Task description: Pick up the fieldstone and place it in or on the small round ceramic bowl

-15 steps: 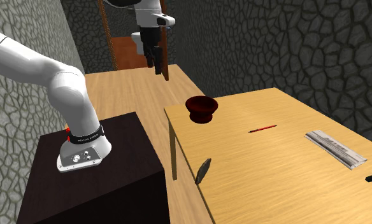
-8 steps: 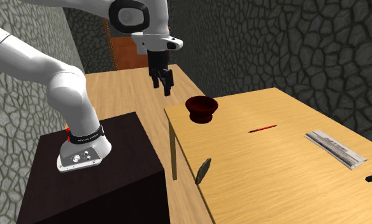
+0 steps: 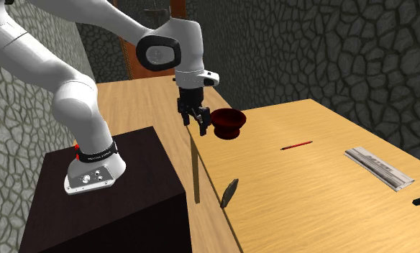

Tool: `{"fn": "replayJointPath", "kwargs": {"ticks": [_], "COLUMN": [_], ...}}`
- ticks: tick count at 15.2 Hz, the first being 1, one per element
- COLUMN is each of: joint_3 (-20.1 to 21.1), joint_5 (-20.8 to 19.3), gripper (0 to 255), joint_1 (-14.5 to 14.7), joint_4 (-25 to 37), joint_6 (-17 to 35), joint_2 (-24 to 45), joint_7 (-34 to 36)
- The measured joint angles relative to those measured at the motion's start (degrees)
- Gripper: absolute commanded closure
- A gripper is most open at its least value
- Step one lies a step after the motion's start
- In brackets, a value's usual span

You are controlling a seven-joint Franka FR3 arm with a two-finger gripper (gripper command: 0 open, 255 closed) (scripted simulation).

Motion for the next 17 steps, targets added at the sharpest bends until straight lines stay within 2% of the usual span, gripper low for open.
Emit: {"fn": "replayJointPath", "kwargs": {"ticks": [5,9,11,13,16,17], "joint_3": [-7.2,-12.7,-14.5,-14.5,-10.7,-9.6], "joint_5": [-0.4,4.7,10.2,18.3,29.6,31.6], "gripper": [0,0,0,0,0,0], "joint_1": [0.9,3.4,4.7,4.8,0.7,-0.6], "joint_4": [1.7,4.8,6.9,9.8,13.9,14.6], "joint_6": [11.2,19.1,22.6,25.6,29.0,29.7], "joint_2": [11.3,21.8,27.6,34.3,42.9,44.4], "joint_7": [-9.4,-19.5,-26.4,-34.7,-46.9,-49.0]}}
